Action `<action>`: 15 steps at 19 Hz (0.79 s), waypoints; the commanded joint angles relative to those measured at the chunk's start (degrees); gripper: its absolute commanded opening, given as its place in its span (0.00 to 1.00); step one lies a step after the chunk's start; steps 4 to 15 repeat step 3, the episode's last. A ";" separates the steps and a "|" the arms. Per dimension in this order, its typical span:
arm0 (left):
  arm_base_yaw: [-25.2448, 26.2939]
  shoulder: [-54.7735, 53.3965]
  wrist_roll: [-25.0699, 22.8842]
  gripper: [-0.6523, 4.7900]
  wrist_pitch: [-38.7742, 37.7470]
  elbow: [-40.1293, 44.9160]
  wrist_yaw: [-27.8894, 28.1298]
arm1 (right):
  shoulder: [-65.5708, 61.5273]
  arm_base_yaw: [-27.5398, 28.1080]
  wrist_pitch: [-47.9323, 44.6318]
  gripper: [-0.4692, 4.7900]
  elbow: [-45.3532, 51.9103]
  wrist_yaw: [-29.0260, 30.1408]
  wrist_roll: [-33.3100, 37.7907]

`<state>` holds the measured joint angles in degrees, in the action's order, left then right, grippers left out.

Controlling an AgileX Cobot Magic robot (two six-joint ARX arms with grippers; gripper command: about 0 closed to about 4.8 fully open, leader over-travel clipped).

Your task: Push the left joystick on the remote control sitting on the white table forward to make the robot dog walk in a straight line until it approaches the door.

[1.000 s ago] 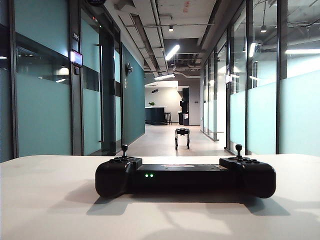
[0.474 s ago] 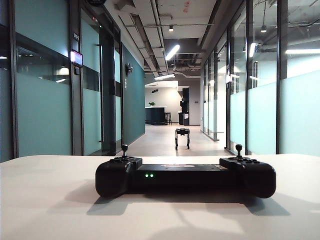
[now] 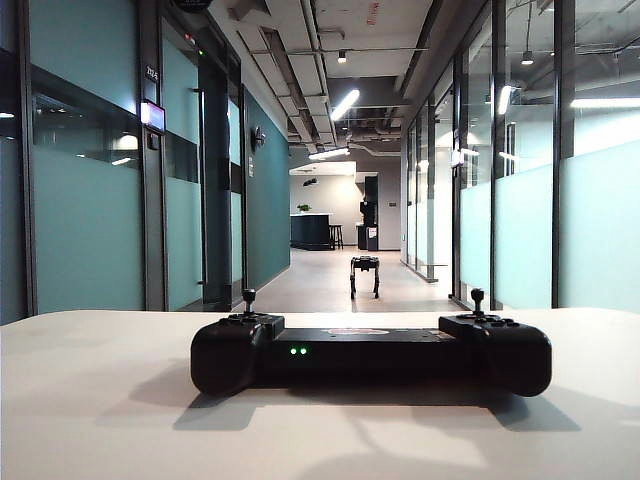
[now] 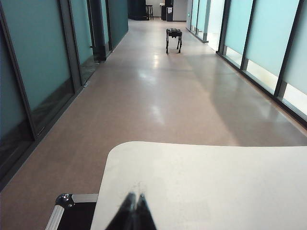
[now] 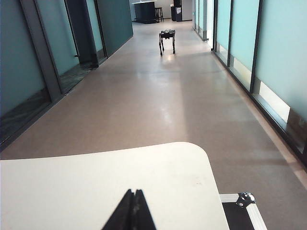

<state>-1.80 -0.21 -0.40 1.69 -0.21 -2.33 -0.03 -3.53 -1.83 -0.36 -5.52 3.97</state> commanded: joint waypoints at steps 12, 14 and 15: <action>0.00 -0.02 -0.20 0.11 0.52 -0.20 -0.04 | 0.20 0.00 -0.98 0.08 0.31 0.11 -0.11; 0.00 -0.02 -0.20 0.11 0.52 -0.20 -0.04 | 0.20 0.00 -0.98 0.08 0.31 0.11 -0.11; 0.00 -0.02 -0.20 0.11 0.52 -0.20 -0.04 | 0.20 0.00 -0.98 0.08 0.31 0.11 -0.11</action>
